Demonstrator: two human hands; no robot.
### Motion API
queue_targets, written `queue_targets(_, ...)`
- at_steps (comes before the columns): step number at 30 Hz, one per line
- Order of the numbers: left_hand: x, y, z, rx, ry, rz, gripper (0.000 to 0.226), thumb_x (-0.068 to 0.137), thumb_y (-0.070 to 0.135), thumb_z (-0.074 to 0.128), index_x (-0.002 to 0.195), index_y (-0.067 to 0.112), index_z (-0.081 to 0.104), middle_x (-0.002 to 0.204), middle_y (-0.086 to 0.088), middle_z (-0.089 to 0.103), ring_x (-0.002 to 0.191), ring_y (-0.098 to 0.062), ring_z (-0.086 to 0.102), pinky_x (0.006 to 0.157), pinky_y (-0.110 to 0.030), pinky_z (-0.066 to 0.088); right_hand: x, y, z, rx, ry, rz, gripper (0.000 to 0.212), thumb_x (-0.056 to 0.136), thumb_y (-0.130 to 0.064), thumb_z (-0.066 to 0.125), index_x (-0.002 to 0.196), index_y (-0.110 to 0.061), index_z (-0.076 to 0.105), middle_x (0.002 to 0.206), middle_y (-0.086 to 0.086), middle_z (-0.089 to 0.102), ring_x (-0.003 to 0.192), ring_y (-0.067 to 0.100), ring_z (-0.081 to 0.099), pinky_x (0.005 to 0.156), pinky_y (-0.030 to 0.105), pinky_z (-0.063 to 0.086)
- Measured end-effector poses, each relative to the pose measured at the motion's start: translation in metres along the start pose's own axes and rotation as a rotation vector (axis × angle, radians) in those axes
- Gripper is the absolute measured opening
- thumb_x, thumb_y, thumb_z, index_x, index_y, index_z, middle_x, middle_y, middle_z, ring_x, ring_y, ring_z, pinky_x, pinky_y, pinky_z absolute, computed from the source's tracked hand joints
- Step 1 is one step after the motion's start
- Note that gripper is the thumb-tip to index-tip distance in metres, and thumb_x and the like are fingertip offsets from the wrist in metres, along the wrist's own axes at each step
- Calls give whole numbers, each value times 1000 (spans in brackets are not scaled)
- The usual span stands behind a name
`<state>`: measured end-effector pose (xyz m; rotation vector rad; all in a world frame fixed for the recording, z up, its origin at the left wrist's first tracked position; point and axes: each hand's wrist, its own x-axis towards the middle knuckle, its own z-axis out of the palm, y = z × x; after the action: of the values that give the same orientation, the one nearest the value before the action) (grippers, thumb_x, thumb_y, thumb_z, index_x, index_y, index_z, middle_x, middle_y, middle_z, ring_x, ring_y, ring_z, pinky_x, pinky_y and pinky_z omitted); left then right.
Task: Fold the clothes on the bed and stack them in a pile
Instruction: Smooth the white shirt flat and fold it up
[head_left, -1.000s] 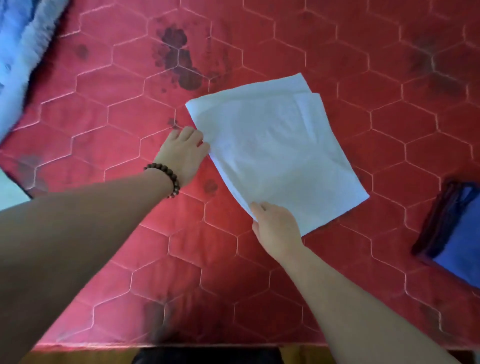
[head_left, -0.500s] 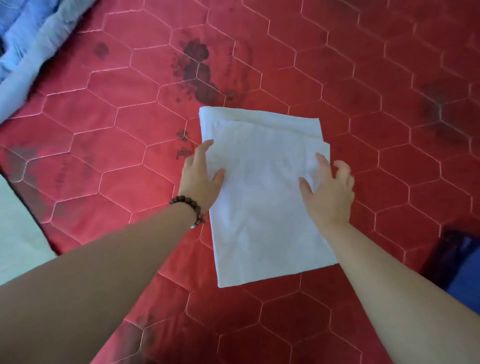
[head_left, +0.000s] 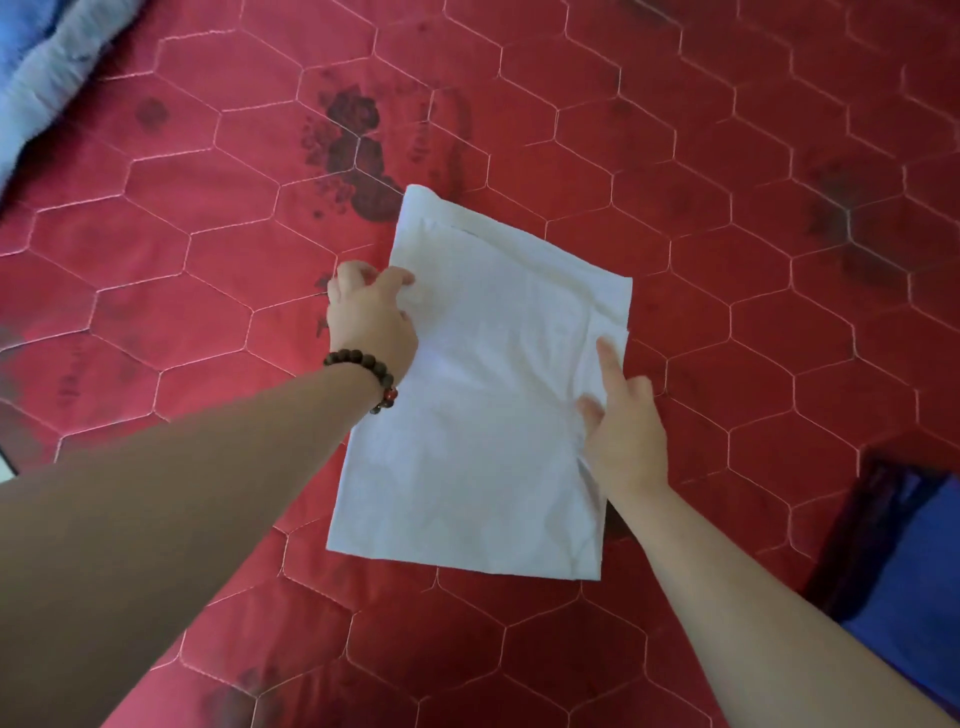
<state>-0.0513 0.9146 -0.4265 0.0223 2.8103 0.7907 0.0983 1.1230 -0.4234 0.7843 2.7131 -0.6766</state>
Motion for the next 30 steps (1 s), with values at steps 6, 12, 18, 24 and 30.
queue_targets(6, -8, -3, 11, 284, -31, 502, 47, 88, 10, 56, 134, 2, 51, 152, -23, 30, 140, -42, 28, 112, -54, 26, 8, -39, 15, -117, 299, -217, 52, 92, -11, 58, 141, -4, 44, 143, 21, 42, 135, 36, 37, 112, 50, 33)
queue_targets(12, 1, -10, 50, 498, -239, 580, 60, 100, 37, 21, 155, 14, 13, 163, -5, -4, 149, -25, -8, 121, -42, -3, 35, -81, 71, -204, 2, -387, 57, 103, -21, 38, 153, -7, 16, 162, 7, 12, 150, 21, 3, 122, 44, 1)
queue_targets(18, -1, -21, 61, 558, -175, 485, 63, 95, 55, 12, 154, 35, 3, 163, -5, -5, 147, -41, -8, 118, -57, 1, 42, -50, 72, -346, 89, -422, 56, 102, -45, 29, 154, -25, 24, 161, 0, 18, 149, 19, 13, 119, 52, 12)
queue_targets(24, 1, -18, 53, 509, -218, 411, 66, 92, 62, 23, 152, 43, 2, 162, -11, -10, 147, -39, -13, 114, -66, 0, 41, 2, 46, -390, 60, -194, 62, 101, -53, 17, 155, -28, 4, 163, -4, -1, 150, 14, -5, 119, 54, -1)
queue_targets(30, -28, -30, 33, 492, -225, 486, 67, 95, 54, 24, 155, 29, 5, 160, -18, -11, 148, -33, -13, 117, -60, -3, 12, 13, 30, -320, 79, -23, 65, 101, -49, 12, 155, -13, 5, 163, 3, -2, 150, 19, -7, 118, 57, -3)
